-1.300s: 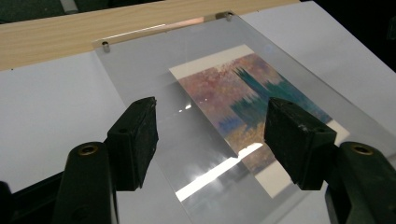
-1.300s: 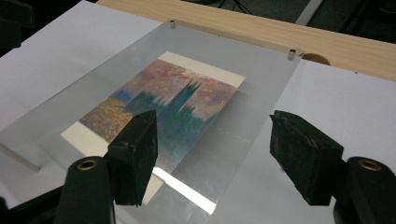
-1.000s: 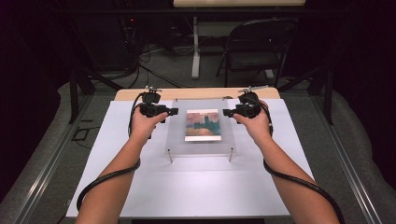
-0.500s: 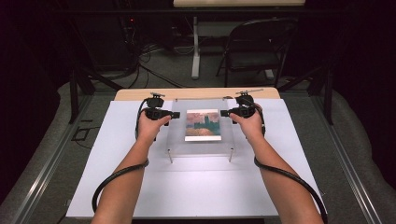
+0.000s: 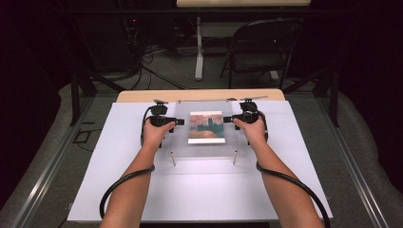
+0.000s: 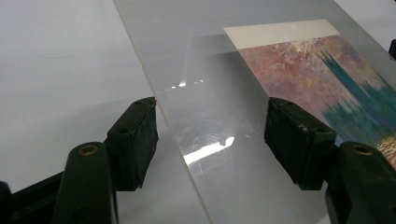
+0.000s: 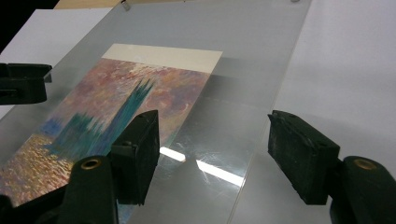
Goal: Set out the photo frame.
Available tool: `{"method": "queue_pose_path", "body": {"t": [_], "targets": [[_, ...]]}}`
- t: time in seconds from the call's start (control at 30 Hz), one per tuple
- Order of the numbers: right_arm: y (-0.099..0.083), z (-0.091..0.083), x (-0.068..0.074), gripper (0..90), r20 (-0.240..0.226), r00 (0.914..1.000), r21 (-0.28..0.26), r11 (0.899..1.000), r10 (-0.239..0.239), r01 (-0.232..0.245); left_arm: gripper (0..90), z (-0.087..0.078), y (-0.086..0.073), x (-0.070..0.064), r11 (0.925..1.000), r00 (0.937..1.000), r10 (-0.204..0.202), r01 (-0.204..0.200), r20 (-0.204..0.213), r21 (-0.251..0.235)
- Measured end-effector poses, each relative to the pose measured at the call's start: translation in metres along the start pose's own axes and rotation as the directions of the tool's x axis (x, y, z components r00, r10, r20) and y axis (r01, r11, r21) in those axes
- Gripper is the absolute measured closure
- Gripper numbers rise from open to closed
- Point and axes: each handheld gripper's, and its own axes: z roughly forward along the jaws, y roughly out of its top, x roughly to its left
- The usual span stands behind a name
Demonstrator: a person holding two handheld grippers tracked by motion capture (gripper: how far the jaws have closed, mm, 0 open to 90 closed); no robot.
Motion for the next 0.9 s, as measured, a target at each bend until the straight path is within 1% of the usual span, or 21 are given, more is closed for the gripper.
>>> {"method": "queue_pose_path", "body": {"t": [0.1,0.23,0.27,0.33,0.43,0.53,0.6,0.73,0.83,0.9], "targets": [[-0.002,0.003,-0.001,33.9,-0.014,0.9998,0.022,1.000,0.017,-0.016,34.0,0.001,0.001,0.001,0.9999,0.9999,-0.015,0.015,0.004,0.000],[-0.003,0.005,-0.002,33.9,-0.013,0.9997,0.025,1.000,0.018,-0.018,33.8,0.002,0.001,0.002,0.9996,0.9995,-0.029,0.029,0.011,0.002],[-0.004,0.006,-0.004,33.8,-0.016,0.9995,0.034,0.999,0.027,-0.027,33.3,0.002,0.001,0.002,0.9993,0.9993,-0.036,0.036,0.013,0.007],[-0.004,0.007,-0.005,33.4,-0.022,0.9989,0.038,0.998,0.042,-0.041,32.7,0.003,0.001,0.002,0.9989,0.9987,-0.046,0.046,0.021,0.011],[-0.004,0.008,-0.006,33.6,-0.035,0.9976,0.045,0.997,0.060,-0.058,32.0,0.003,0.001,0.002,0.9984,0.9982,-0.055,0.055,0.022,0.016],[-0.003,0.010,-0.005,32.4,-0.035,0.9978,0.045,0.997,0.056,-0.055,31.7,0.003,0.001,0.002,0.9978,0.9977,-0.064,0.064,0.023,0.016],[-0.003,0.011,-0.005,32.3,-0.035,0.9976,0.044,0.997,0.059,-0.058,31.1,0.003,0.000,0.002,0.9978,0.9976,-0.063,0.062,0.028,0.023],[-0.002,0.011,-0.004,31.7,-0.030,0.9978,0.057,0.997,0.059,-0.057,31.1,0.003,-0.001,0.003,0.9958,0.9945,-0.089,0.087,0.056,0.030],[-0.002,0.011,-0.003,30.9,-0.029,0.9981,0.059,0.997,0.055,-0.053,30.1,0.004,-0.001,0.002,0.9960,0.9950,-0.083,0.081,0.055,0.037],[-0.001,0.010,-0.002,30.9,-0.023,0.9983,0.070,0.996,0.054,-0.052,30.0,0.004,-0.001,0.002,0.9958,0.9948,-0.086,0.084,0.054,0.038]]}}
